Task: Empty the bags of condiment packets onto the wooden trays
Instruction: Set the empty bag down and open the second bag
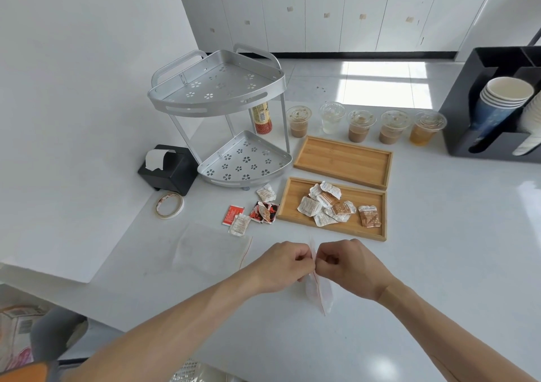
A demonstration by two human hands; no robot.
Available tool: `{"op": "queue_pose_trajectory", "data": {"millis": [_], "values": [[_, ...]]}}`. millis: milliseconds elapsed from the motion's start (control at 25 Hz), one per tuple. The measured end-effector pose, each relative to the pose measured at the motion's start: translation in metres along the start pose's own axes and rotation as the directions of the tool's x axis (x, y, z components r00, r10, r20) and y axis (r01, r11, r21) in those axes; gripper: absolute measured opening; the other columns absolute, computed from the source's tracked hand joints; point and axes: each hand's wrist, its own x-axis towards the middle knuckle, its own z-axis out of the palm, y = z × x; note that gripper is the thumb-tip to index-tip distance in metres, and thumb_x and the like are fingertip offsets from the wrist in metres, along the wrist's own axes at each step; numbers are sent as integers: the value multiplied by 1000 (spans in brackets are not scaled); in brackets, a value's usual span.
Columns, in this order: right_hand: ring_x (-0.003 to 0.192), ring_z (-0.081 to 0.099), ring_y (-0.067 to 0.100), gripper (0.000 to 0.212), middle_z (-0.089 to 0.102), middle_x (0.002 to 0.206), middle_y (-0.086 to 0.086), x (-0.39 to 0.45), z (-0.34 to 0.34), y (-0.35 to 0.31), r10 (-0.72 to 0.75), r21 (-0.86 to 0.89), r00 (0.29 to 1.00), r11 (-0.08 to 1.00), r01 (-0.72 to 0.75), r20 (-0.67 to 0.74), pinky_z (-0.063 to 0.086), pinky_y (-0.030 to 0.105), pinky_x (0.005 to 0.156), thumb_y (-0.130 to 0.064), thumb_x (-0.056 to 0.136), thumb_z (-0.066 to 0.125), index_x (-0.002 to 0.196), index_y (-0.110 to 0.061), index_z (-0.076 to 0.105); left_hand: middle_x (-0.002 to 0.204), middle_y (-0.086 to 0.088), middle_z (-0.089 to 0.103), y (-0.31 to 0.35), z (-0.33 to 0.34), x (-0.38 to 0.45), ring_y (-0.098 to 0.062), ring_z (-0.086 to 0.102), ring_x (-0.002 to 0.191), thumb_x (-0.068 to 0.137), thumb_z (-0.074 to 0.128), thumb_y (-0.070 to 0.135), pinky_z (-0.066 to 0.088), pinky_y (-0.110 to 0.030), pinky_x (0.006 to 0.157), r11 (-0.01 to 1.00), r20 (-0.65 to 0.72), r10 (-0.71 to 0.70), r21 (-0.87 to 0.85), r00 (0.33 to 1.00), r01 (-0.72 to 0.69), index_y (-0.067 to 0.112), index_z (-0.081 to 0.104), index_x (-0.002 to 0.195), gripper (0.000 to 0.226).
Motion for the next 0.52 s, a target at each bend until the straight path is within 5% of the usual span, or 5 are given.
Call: {"op": "queue_pose_trajectory", "data": {"millis": [280, 520], "values": [[53, 31, 11, 25, 42, 51, -4, -5, -5, 9, 19, 38, 999, 999, -18, -41, 29, 20, 49, -20, 78, 61, 55, -16, 51, 60, 10, 53, 14, 3, 7, -5, 45, 54, 87, 53, 18, 34, -21, 53, 991, 2, 59, 120, 998, -59, 18, 56, 67, 19], [50, 34, 13, 33, 42, 49, -2, -24, -34, 33, 150, -161, 978, 972, -173, -142, 31, 25, 50, -24, 74, 61, 49, -19, 38, 58, 7, 52, -7, -11, 11, -10, 46, 59, 83, 58, 28, 38, -29, 60, 980, -131, 10, 197, 991, 16, 14, 54, 62, 26]]}}
